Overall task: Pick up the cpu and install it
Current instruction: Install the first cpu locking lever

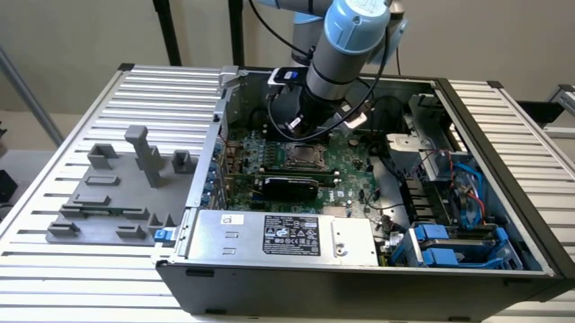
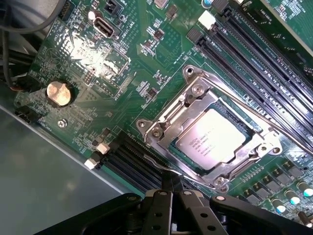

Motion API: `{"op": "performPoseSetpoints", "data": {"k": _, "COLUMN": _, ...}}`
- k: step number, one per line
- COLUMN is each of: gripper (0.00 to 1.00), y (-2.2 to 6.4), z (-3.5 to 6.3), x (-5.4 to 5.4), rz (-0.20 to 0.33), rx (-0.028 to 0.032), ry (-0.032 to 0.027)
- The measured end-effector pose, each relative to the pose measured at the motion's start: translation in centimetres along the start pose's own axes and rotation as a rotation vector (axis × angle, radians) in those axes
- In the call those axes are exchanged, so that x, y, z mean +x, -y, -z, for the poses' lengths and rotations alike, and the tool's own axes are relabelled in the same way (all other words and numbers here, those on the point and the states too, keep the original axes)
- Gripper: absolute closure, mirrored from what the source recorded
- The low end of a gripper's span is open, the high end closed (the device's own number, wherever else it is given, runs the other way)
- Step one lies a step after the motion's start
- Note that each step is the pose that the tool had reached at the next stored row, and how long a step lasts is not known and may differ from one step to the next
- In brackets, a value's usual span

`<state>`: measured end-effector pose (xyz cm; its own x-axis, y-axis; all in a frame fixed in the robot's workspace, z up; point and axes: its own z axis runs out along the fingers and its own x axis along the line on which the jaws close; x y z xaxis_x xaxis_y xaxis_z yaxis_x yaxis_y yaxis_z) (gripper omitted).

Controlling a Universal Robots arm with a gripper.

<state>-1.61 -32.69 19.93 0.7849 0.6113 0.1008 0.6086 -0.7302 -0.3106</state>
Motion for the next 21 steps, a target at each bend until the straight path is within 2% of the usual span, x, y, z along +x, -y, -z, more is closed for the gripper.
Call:
{"op": "performPoseSetpoints", "data": {"k": 7, "gripper": 0.89, "y": 0.41, "z": 0.02, "x": -0.5, "rz": 0.001, "rx": 0.0, "ry": 0.0005}}
{"op": "performPoseSetpoints", "data": {"k": 16, "gripper": 0.89, "y": 1.25, "z": 0.73, "x": -1.1, "rz": 0.002, "rx": 0.0001, "ry": 0.0007}}
{"op": "performPoseSetpoints", "data": {"k": 21, "gripper": 0.89, "y": 1.43, "z": 0.8, "x": -1.3, "rz": 0.003, "rx": -0.0003, "ry": 0.0016}}
